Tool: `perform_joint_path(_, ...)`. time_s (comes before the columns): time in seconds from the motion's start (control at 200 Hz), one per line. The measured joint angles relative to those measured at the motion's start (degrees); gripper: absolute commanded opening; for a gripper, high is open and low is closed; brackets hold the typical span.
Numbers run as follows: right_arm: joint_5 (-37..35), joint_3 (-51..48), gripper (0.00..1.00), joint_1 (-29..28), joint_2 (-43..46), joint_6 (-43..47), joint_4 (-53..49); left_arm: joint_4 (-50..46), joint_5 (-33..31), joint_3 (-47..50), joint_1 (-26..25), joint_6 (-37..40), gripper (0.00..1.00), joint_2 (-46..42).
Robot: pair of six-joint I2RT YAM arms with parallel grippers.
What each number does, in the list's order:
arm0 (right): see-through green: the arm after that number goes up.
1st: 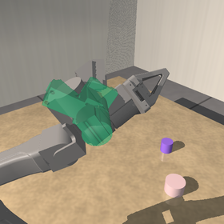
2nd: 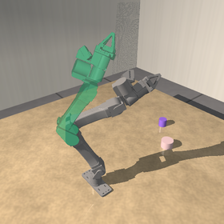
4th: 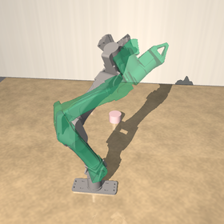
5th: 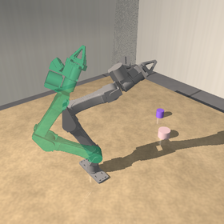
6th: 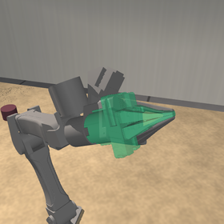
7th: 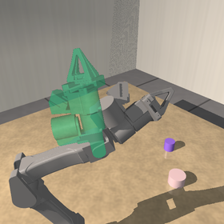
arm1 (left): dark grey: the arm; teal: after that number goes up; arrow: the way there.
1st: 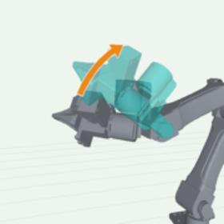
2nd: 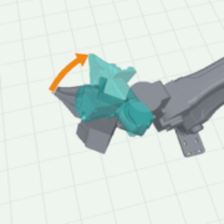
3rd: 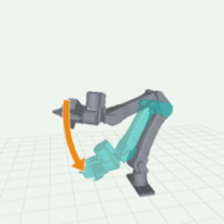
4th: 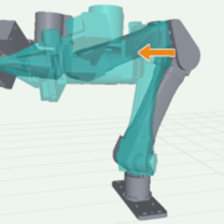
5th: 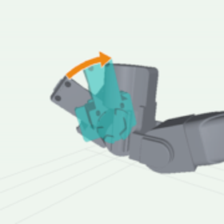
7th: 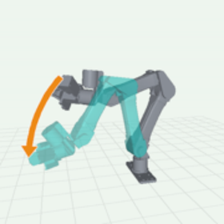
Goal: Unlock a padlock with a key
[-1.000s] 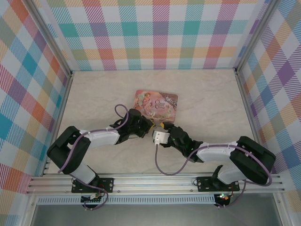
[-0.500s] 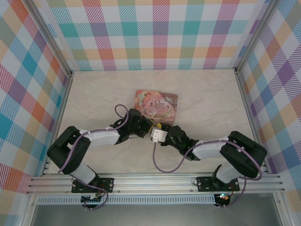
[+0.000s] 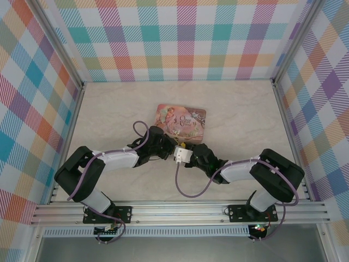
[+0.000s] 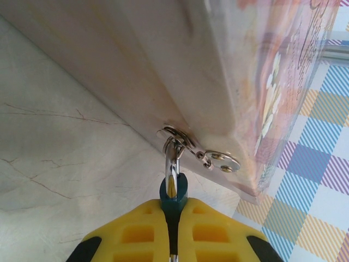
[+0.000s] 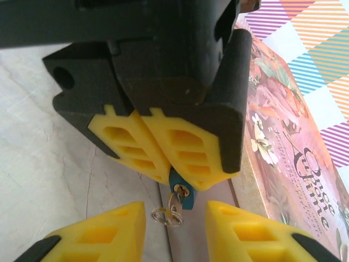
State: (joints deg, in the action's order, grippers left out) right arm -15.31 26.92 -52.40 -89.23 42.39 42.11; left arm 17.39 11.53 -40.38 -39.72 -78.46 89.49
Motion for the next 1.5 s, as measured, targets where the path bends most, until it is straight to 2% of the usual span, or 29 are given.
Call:
perform_joint_path(0.29, -0.2, 0.8, 0.17, 0.0, -1.2, -0.3, 1.3, 0.0, 0.0, 0.0, 0.0, 0.0, 0.00, 0.0)
perform_joint_path(0.67, -0.9, 0.8, 0.11, 0.0, -2.0, -0.4, 2.0, 0.1, -0.2, 0.0, 0.0, -0.2, 0.00, 0.0)
perform_joint_path(0.735, -1.2, 0.8, 0.08, -0.1, -2.1, -0.4, 2.1, 0.1, -0.3, 0.0, 0.0, -0.2, 0.00, 0.0)
perform_joint_path(0.795, -1.6, 0.8, 0.00, -0.1, -2.1, -0.4, 2.3, 0.1, -0.6, 0.0, 0.0, -0.3, 0.00, 0.0)
perform_joint_path(0.955, -2.7, 1.1, 0.00, -0.3, -2.2, -2.0, 2.4, 0.7, -0.9, 0.0, 0.0, -0.5, 0.00, 0.0)
perform_joint_path(1.195, -3.1, 2.0, 0.00, -0.3, -0.6, -11.5, -1.0, 1.0, -0.9, 0.0, 0.0, -0.7, 0.00, -0.3)
perform_joint_path(1.5, -1.9, 1.6, 0.00, -0.1, -1.0, -28.0, 0.5, 0.6, -0.8, 0.0, 0.0, -0.9, 0.00, -0.5)
